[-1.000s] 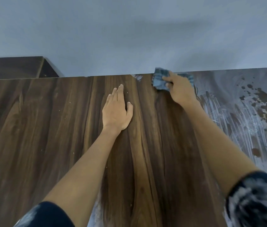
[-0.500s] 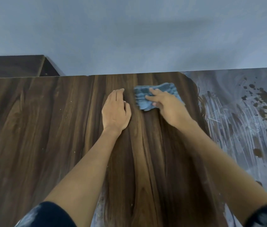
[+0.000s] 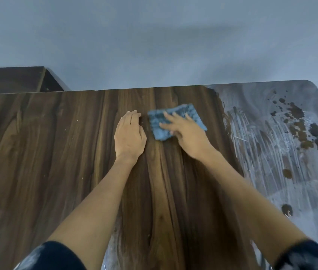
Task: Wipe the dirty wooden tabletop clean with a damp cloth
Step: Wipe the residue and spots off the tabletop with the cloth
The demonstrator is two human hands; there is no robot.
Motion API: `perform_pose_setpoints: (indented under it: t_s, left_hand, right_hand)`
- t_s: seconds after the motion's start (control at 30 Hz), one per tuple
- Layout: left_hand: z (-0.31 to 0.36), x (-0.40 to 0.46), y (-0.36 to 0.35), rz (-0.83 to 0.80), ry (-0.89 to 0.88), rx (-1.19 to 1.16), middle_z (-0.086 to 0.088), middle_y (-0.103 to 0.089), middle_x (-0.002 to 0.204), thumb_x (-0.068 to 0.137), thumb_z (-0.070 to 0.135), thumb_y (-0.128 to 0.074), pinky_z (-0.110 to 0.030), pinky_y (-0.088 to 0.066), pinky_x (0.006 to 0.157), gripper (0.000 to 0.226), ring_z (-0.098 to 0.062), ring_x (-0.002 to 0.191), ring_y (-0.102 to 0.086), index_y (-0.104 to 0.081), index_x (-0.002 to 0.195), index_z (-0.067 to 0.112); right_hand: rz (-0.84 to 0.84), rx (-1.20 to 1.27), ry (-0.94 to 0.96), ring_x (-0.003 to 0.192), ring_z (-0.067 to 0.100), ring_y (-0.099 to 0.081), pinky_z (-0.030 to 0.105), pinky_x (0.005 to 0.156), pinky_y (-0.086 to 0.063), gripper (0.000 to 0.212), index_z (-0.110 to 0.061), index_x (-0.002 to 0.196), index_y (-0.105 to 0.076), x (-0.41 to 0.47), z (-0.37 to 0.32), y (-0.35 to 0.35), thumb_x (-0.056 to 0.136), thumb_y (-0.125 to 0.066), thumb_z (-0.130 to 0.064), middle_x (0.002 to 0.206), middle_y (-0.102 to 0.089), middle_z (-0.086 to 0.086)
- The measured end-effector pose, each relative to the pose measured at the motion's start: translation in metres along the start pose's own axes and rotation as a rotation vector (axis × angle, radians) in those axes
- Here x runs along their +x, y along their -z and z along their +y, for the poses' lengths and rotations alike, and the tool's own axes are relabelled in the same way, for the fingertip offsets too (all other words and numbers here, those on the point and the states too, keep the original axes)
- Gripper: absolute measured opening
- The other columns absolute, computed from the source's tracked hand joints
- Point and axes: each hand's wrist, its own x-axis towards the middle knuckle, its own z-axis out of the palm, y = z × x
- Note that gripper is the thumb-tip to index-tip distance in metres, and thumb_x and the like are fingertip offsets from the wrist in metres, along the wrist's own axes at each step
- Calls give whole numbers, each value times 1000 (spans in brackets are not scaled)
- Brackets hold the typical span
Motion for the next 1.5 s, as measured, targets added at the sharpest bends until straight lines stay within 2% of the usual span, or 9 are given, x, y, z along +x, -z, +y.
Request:
perform_pose_setpoints:
  t_s: [0.13, 0.33, 0.5, 0.63, 0.9, 1.03, 1.2, 1.37, 1.5]
  left_hand:
    - [0, -4, -1, -9, 18, -8, -7, -50, 136, 93, 12, -42, -37, -33, 110, 35, -20, 132, -39, -52, 127, 8]
    - [3, -31, 3, -63, 55, 42, -4, -38, 147, 97, 17, -37, -32, -16, 117, 40, -16, 139, -27, -43, 136, 11]
    - [5, -66, 12, -73, 41, 27, -6, -38, 147, 97, 14, -35, -33, -17, 117, 40, -18, 140, -26, -43, 136, 7]
    - [4, -92, 18, -84, 35, 27, -6, -37, 147, 97, 14, -35, -32, -16, 117, 40, -18, 140, -25, -43, 136, 7]
    - [8, -149, 27, -121, 63, 55, -5, -33, 149, 99, 17, -33, -32, -12, 117, 41, -18, 141, -21, -40, 138, 9]
    - [11, -178, 31, -124, 58, 62, -7, -35, 148, 98, 16, -34, -34, -15, 117, 41, -20, 141, -22, -41, 137, 7]
    - [11, -211, 38, -146, 40, 62, -8, -35, 148, 98, 15, -34, -36, -16, 117, 41, -22, 141, -23, -41, 137, 7]
    - [13, -245, 44, -155, 36, 62, -8, -35, 148, 98, 15, -34, -37, -17, 117, 41, -21, 141, -23, -41, 137, 7]
    - [18, -273, 48, -154, 42, 67, -8, -36, 147, 97, 14, -35, -39, -19, 116, 41, -21, 140, -25, -41, 137, 7]
  right_hand:
    - [-17, 1, -73, 135, 17, -27, 36, 112, -13, 40, -22, 127, -52, -61, 18, 21, 93, -46, -3, 144, -37, -1]
    - [85, -15, -397, 139, 27, -23, 41, 115, -11, 36, -18, 131, -48, -8, 41, 30, 98, -37, -11, 150, -28, 5]
    - [-2, 37, -173, 139, 29, -22, 38, 115, -6, 44, -15, 130, -49, -46, -21, -1, 91, -41, 4, 148, -29, 9]
    - [-100, 108, -4, 136, 12, -18, 28, 112, -3, 47, -20, 130, -50, -143, -43, -5, 90, -45, 4, 145, -30, -5]
    - [38, 109, -406, 140, 27, -21, 41, 117, -11, 34, -12, 125, -54, -133, 1, 20, 95, -40, -2, 148, -31, 7]
    - [10, 85, -293, 140, 26, -22, 34, 115, -8, 46, -15, 129, -50, -150, -48, -7, 91, -39, 6, 148, -29, 6]
    - [-108, 172, -83, 135, 13, -19, 29, 116, -7, 50, -17, 127, -53, -272, -93, -25, 85, -49, 10, 144, -34, 0]
    - [-40, 187, -298, 135, 11, -19, 27, 115, -10, 41, -15, 125, -54, -304, -63, 7, 90, -46, 5, 140, -30, -9]
    - [19, 190, -455, 140, 22, -20, 28, 114, -5, 36, -7, 125, -54, -258, -55, 4, 92, -42, 4, 147, -32, 6]
